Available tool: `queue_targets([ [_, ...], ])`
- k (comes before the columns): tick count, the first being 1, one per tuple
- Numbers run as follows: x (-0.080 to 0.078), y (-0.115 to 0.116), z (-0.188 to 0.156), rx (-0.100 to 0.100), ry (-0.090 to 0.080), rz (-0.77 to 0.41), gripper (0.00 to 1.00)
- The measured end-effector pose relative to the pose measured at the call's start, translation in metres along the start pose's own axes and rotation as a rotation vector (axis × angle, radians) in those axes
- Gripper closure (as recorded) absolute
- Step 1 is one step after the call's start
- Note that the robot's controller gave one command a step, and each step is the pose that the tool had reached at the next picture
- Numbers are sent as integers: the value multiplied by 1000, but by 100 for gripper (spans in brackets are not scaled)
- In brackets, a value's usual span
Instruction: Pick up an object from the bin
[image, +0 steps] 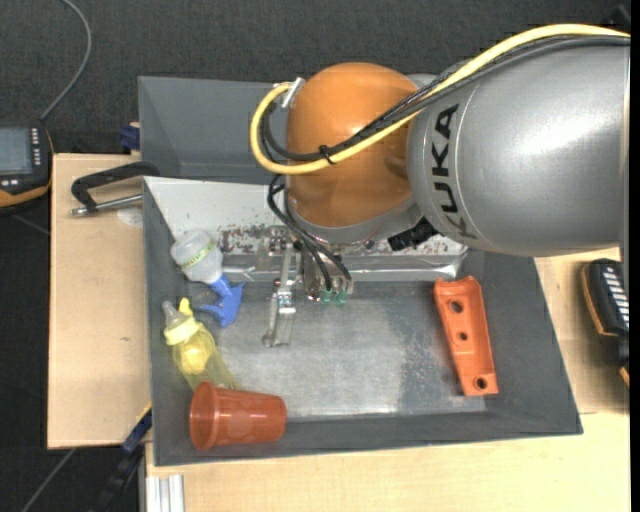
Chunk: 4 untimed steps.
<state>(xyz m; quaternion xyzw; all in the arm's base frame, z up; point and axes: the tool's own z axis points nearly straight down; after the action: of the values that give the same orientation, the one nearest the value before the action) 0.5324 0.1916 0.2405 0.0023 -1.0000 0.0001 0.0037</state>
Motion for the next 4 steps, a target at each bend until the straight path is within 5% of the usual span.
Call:
queue_targets([
  [1, -2, -1, -5, -2, -9, 3, 0],
  [2, -28, 15, 70, -4, -9, 69, 0],
  [3, -62, 36, 81, -3, -9, 41, 0],
  [4, -68, 37, 79, -7, -11, 255, 0],
])
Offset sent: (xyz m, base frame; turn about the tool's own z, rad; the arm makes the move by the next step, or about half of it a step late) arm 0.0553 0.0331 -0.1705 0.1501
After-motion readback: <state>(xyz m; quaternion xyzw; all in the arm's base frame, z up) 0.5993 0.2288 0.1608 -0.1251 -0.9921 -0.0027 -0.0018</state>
